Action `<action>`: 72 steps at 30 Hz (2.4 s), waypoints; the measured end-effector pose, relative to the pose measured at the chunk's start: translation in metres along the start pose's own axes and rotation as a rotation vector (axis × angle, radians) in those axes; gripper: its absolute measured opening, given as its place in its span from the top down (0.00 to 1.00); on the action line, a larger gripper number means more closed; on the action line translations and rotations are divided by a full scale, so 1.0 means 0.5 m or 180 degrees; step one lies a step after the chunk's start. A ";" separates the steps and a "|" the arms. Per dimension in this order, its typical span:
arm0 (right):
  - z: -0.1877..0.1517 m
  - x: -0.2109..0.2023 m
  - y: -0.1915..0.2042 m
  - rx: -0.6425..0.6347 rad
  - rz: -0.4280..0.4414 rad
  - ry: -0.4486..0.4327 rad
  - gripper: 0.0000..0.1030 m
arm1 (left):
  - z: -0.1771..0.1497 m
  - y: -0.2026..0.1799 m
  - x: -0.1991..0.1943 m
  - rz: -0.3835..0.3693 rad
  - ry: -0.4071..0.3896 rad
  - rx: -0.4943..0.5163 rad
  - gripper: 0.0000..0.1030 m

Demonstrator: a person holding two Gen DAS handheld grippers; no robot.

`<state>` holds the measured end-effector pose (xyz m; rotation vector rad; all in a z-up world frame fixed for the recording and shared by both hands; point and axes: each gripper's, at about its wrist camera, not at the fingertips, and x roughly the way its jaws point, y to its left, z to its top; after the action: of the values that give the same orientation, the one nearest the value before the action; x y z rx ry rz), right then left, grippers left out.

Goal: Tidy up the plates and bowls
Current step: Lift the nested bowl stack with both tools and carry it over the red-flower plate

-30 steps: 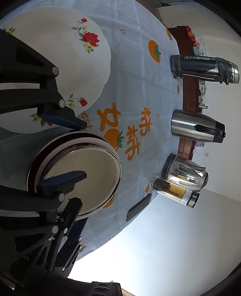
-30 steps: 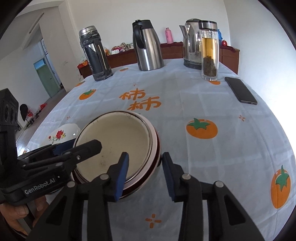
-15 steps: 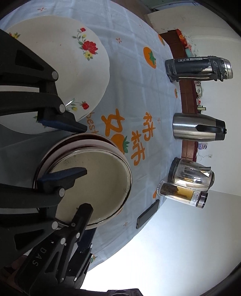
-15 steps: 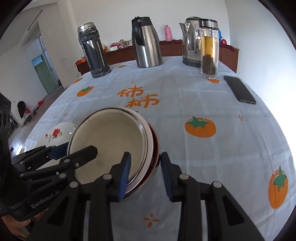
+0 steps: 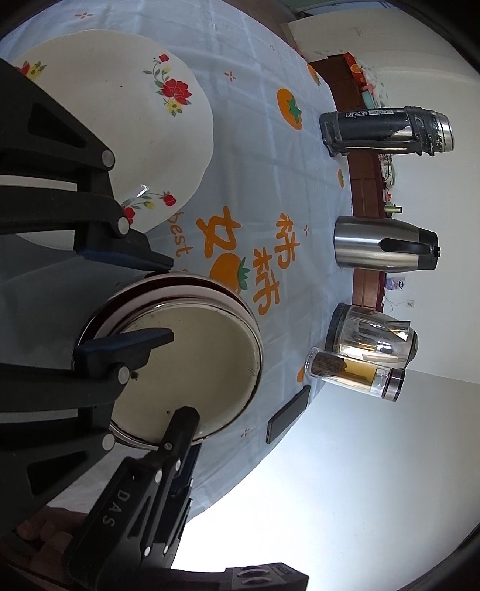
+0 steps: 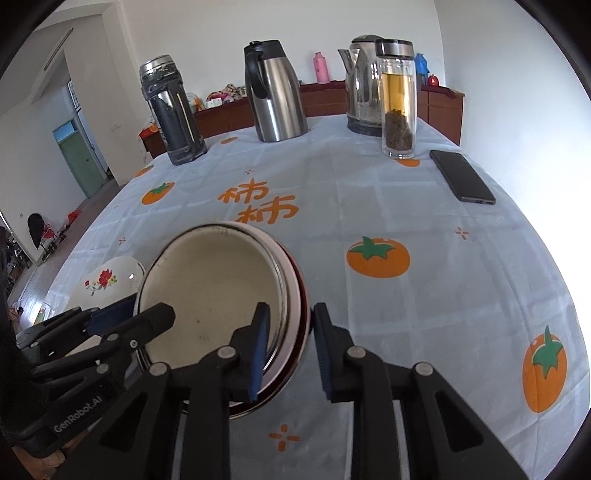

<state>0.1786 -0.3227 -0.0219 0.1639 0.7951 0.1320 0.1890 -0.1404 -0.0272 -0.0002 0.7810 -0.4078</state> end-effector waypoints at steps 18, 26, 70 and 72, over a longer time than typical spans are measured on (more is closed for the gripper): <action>0.012 -0.014 0.008 -0.0029 0.0040 0.0043 0.79 | 0.006 0.020 -0.019 -0.0120 -0.0038 -0.0199 0.71; 0.023 -0.027 0.031 -0.0099 0.0057 -0.0006 0.79 | 0.011 0.034 -0.038 -0.0107 -0.0146 -0.0275 0.71; 0.047 -0.040 0.212 -0.0608 0.0541 0.0002 0.79 | -0.003 0.160 -0.174 0.0418 -0.0351 -0.0661 0.71; 0.046 -0.039 0.221 -0.0635 0.0566 0.0010 0.79 | -0.009 0.168 -0.181 0.0451 -0.0350 -0.0674 0.71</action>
<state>0.1753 -0.2204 0.0292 0.0451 0.7651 0.3782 0.1583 -0.0301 0.0188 -0.1632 0.7076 -0.1878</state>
